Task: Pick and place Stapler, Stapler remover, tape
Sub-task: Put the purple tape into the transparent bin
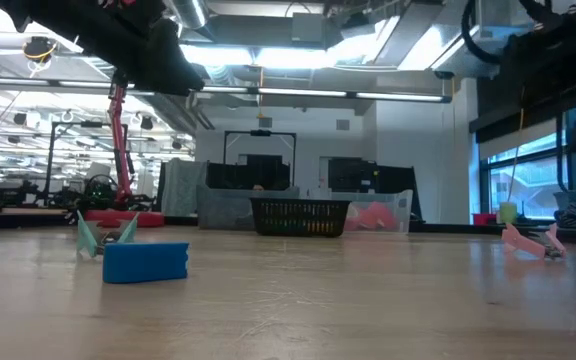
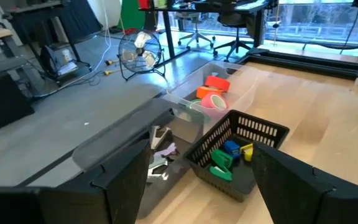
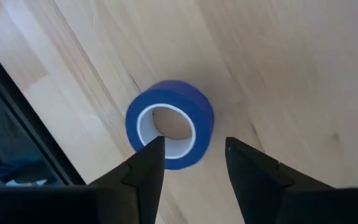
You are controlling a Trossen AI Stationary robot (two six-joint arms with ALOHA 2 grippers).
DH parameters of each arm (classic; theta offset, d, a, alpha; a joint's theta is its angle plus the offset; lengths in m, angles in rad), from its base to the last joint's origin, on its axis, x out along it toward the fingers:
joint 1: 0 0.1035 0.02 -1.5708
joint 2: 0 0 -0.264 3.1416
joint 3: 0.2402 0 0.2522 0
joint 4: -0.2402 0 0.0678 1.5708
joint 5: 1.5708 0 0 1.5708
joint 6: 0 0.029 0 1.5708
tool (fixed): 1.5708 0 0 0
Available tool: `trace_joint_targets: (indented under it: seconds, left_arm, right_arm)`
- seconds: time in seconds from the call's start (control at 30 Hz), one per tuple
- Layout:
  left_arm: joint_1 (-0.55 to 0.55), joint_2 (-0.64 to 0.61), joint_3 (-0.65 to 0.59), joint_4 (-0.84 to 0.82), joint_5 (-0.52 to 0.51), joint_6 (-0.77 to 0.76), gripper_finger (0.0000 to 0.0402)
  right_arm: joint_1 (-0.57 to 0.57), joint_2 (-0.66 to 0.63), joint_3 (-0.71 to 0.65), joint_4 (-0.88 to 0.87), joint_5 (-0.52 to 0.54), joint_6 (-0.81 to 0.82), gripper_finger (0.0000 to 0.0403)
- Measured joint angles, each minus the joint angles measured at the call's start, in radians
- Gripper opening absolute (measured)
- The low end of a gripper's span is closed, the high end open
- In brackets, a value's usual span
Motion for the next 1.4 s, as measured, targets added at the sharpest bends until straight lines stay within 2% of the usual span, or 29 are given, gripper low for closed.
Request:
trace_joint_targets:
  seconds: [0.2,0.53,0.6,0.7,0.73,0.87,1.03,1.4]
  left_arm:
    - [0.025,0.0,0.0,0.0,0.026,0.0,0.0269]
    - [0.053,0.0,0.0,0.003,0.073,0.0,0.0269]
    - [0.053,0.0,0.0,0.003,0.078,0.0,0.0269]
    - [0.053,0.0,0.0,0.004,0.078,-0.007,0.0269]
    - [0.053,0.0,0.0,0.004,0.078,-0.008,0.0269]
    - [0.053,0.0,0.0,0.004,0.078,-0.01,0.0269]
    - [0.053,0.0,0.0,0.008,0.088,-0.014,0.0269]
    - [0.053,0.0,0.0,0.008,0.115,-0.02,0.0269]
  right_arm:
    - [0.016,0.038,0.0,0.03,0.03,0.024,0.0172]
    - [0.016,0.165,0.001,0.03,-0.023,-0.045,0.0167]
    - [0.011,0.166,0.001,0.027,-0.029,-0.067,0.0144]
    - [-0.001,0.162,0.011,0.014,-0.052,-0.111,0.0063]
    - [-0.009,0.158,0.02,0.019,-0.066,-0.136,0.004]
    - [-0.044,0.145,0.065,0.019,-0.057,-0.253,0.0037]
    - [-0.147,0.145,0.142,-0.036,-0.02,-0.457,0.0037]
    - [-0.436,0.145,0.362,-0.327,0.193,-0.929,0.0037]
